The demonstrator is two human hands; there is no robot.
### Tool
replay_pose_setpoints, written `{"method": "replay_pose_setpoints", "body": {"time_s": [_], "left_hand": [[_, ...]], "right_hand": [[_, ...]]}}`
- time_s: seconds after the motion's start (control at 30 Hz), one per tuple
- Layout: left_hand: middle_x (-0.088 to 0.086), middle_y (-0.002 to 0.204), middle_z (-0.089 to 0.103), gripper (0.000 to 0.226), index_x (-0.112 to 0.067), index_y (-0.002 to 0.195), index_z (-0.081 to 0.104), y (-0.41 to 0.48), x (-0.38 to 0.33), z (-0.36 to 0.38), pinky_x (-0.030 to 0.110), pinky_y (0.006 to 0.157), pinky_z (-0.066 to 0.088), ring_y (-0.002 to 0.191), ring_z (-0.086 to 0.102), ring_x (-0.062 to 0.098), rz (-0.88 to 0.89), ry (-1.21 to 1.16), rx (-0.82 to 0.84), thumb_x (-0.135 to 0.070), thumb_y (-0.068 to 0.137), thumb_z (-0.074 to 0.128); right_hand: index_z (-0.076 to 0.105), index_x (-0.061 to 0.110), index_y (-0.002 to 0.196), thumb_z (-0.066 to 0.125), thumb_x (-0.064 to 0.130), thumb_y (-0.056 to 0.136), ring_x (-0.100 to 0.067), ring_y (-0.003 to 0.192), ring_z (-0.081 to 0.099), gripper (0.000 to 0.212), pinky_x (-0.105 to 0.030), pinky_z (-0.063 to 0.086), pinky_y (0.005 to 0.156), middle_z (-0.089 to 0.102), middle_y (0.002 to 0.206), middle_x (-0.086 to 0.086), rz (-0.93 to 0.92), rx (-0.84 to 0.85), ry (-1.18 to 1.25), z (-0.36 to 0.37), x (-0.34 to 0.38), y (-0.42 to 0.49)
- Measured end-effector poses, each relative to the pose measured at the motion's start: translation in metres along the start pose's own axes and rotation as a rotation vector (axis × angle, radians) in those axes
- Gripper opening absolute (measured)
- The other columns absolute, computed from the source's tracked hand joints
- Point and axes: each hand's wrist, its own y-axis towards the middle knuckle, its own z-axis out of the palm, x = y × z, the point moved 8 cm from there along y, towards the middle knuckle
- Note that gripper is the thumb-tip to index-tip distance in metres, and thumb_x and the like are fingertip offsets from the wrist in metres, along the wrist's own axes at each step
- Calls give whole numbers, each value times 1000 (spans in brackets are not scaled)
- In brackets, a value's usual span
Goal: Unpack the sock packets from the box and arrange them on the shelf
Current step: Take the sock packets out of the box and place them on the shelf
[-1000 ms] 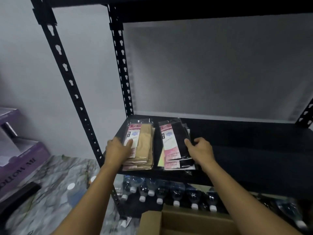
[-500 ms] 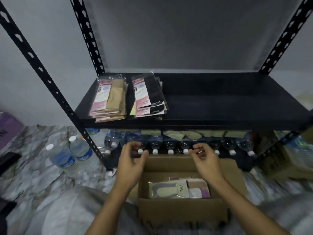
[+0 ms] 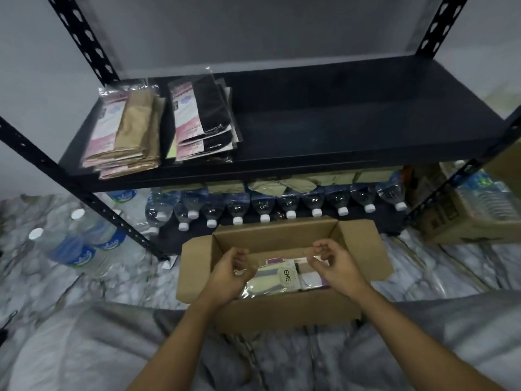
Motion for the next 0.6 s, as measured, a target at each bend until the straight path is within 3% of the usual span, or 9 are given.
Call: {"method": "replay_pose_setpoints", "body": {"time_s": [0.07,0.23,0.4,0.6], "left_hand": [[2,98,62,36,-27,104,57,14,16,14,27,86,50,93,60,20,-16,60,30,-34,74,77],[1,110,59,39,-12,119,57,58,61,54,21,80,41,97,57,17,-76,262,154,-16,83,73],[6,138,52,55,-18,132,52,98,121,84,28,100,43,119,56,26,-164,483,279,-19,81,74],[6,155,31,73,-26,146,39,134,170,104,34,116,26,141,33,27,-189,652,331,-23,81,73]], "right_hand": [[60,24,101,75,19,78,-11,82,56,28,-38,51,85,62,91,10,20,4,-8,-1,-9,7],[59,29,95,74,18,78,-23,88,63,25,-44,52,87,63,90,6,105,-1,-31,-2,-42,20],[59,20,112,71,19,81,-15,89,58,33,-33,49,88,62,96,7,133,45,-90,-4,-58,20],[60,27,110,70,22,81,-8,90,61,31,-33,51,88,66,98,6,171,66,-111,-8,-75,17]]}}
